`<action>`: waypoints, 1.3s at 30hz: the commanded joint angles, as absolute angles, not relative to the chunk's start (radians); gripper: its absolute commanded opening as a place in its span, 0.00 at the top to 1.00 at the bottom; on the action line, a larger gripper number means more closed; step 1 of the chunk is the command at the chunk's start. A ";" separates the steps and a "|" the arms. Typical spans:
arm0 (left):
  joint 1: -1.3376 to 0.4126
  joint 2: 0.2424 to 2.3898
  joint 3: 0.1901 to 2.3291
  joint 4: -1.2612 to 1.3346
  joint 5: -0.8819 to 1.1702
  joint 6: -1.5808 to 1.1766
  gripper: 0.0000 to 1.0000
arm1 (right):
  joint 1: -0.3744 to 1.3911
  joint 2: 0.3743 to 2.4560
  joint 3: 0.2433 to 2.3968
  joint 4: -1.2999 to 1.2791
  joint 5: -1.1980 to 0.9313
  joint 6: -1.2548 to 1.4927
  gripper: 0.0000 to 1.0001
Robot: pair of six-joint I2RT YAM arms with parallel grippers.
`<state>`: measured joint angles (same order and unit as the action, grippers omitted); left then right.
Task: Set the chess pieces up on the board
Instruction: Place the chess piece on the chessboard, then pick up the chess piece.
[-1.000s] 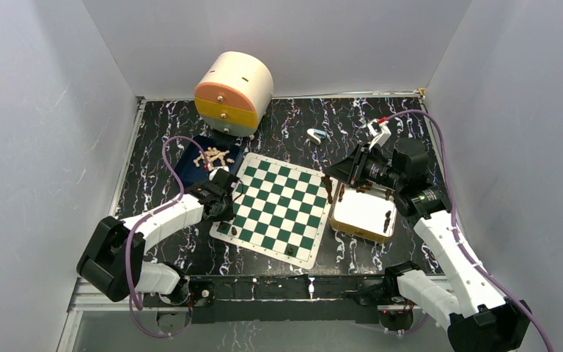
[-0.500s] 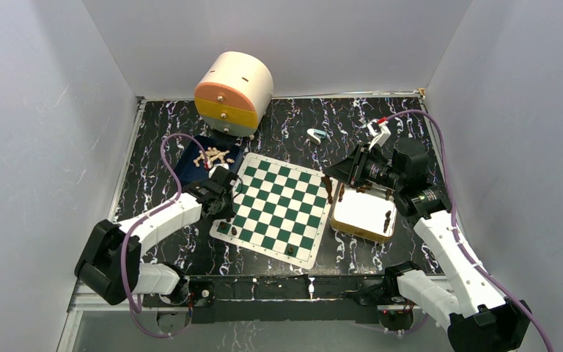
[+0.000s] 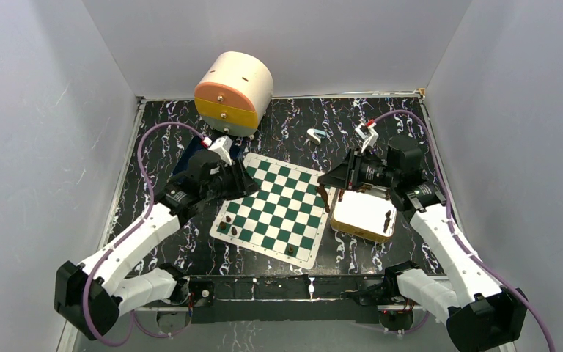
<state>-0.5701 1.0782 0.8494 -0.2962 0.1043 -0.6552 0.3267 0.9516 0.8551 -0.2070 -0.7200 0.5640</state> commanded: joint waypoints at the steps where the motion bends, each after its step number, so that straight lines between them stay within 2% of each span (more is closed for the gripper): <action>1: -0.565 1.017 0.756 0.144 0.476 -0.920 0.58 | 0.343 0.953 0.912 -0.085 -0.873 0.574 0.93; 4: -0.565 1.011 0.646 0.500 0.567 -1.177 0.52 | 0.359 0.960 0.915 -0.034 -0.904 0.606 0.93; 7: -0.564 1.008 0.569 0.755 0.575 -1.362 0.44 | 0.372 0.964 0.907 0.041 -0.913 0.661 0.93; 12: -0.566 1.010 0.571 0.822 0.568 -1.401 0.30 | 0.397 0.985 0.900 0.148 -0.909 0.750 0.93; 20: -0.588 1.102 0.565 0.872 0.576 -1.427 0.26 | 0.449 1.014 0.899 0.271 -0.889 0.839 0.93; 25: -0.616 1.152 0.566 0.902 0.566 -1.470 0.29 | 0.478 1.022 0.902 0.316 -0.876 0.865 0.93; 35: -0.663 1.179 0.571 0.959 0.543 -1.529 0.46 | 0.498 1.021 0.898 0.345 -0.868 0.884 0.93; 39: -0.670 1.169 0.556 0.972 0.540 -1.548 0.51 | 0.498 1.015 0.891 0.345 -0.863 0.886 0.92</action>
<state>-0.6605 1.1873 0.5507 0.9127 0.5491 -1.5257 0.4923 1.0275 0.8608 0.2695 -0.8669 0.8776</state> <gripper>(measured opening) 0.511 0.270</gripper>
